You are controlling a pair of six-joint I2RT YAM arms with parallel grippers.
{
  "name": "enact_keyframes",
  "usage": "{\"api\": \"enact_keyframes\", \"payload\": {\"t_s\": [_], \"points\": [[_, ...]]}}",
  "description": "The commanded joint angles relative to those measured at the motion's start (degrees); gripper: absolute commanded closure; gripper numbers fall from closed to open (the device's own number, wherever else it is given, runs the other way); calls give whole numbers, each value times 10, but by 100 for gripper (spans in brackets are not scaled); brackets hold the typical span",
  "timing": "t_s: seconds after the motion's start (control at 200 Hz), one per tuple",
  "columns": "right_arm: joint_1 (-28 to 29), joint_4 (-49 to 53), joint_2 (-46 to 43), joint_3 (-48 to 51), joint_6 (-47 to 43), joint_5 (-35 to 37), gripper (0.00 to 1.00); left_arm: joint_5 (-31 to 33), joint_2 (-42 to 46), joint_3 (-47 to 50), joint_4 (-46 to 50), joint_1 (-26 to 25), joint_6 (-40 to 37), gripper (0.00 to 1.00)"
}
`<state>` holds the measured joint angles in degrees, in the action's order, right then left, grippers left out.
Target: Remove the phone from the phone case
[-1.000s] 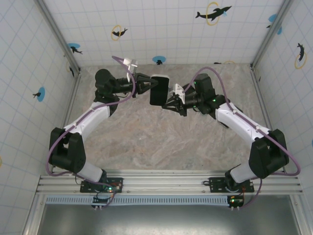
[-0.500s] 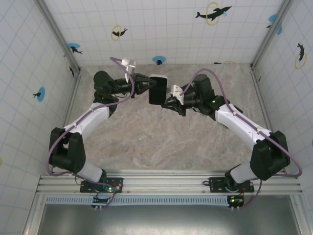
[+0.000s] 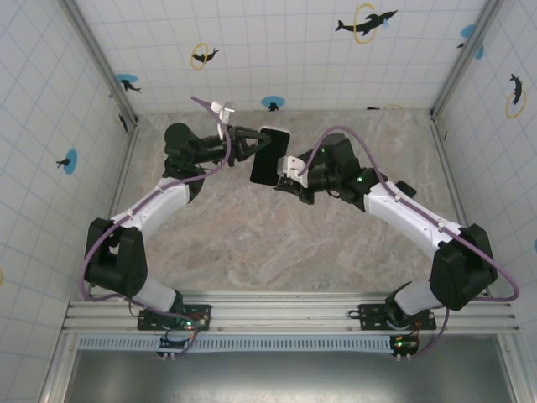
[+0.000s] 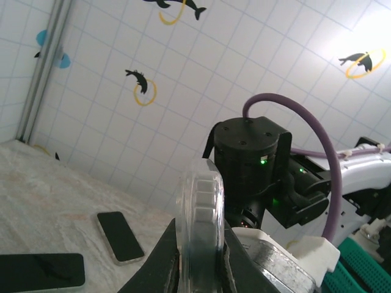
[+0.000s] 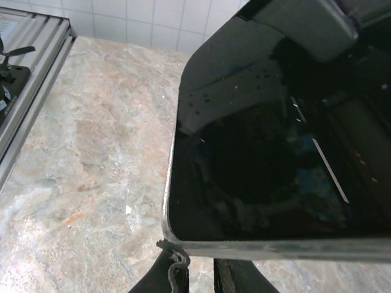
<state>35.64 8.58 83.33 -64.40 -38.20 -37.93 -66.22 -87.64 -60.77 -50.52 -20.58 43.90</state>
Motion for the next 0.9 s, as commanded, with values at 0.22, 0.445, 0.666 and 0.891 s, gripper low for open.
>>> {"api": "enact_keyframes", "payload": {"t_s": [0.22, 0.445, 0.666, 0.891], "points": [[-18, -116, -10, 21, 99, -50, 77, 29, 17, 10, -6, -6, 10, 100], [-30, -160, -22, 54, 178, -114, 70, 41, 27, 13, -7, -7, 1, 100], [-33, -202, -26, 75, 229, -141, 67, 47, 27, 10, -34, -7, 19, 100], [-34, -216, -21, 78, 241, -147, 72, 46, 32, 17, -44, -7, 32, 100]]}}
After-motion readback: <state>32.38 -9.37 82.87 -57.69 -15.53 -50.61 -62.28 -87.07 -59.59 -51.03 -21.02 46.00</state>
